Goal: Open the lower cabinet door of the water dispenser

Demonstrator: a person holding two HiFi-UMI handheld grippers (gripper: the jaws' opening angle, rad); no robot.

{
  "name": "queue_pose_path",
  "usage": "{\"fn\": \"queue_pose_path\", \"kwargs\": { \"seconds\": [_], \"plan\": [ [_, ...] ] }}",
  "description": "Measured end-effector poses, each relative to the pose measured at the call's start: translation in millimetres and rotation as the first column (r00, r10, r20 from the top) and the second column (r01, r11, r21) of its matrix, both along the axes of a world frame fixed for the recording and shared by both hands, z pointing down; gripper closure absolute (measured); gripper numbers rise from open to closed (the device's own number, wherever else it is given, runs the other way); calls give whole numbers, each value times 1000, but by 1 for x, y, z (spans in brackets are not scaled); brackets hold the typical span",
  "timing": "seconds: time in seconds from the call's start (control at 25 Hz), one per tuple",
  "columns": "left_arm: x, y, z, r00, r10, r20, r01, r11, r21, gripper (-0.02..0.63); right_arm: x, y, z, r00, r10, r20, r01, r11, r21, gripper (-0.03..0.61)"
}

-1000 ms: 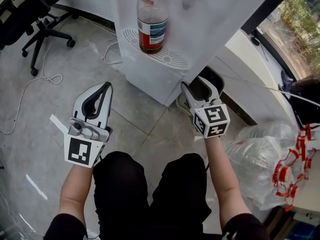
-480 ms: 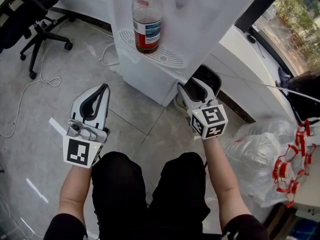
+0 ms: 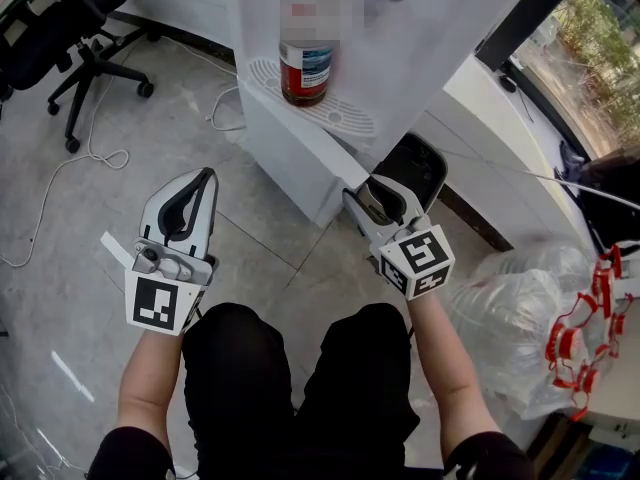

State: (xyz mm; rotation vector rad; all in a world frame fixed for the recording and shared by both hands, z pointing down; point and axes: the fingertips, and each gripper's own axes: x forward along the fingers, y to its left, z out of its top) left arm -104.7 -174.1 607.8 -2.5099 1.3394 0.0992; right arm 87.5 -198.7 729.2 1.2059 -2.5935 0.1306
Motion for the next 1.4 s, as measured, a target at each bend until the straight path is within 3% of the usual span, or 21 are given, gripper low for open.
{"fn": "queue_pose_path", "kwargs": {
  "seconds": [0.36,0.56,0.84,1.08,1.4],
  "plan": [
    [-3,4,0,1000,-11,4,11,1000,1,606,-15,23,-13,995,-104,11,104,994,17,424],
    [-1,5,2,1000,-7,-3,7,1000,-5,606,-13,31,-23,988,-150,16,150,988,44,523],
    [-5,8,0,1000,-4,9,4,1000,26,606,-27,37,-33,980,-198,-2,197,974,108,572],
    [-11,11,1,1000,-20,13,20,1000,13,606,3,19,-20,998,-54,-15,55,995,85,574],
    [-10,16,-4,1000,1,1,-1,1000,30,606,-8,4,-6,998,-31,-57,33,999,42,574]
  ]
}}
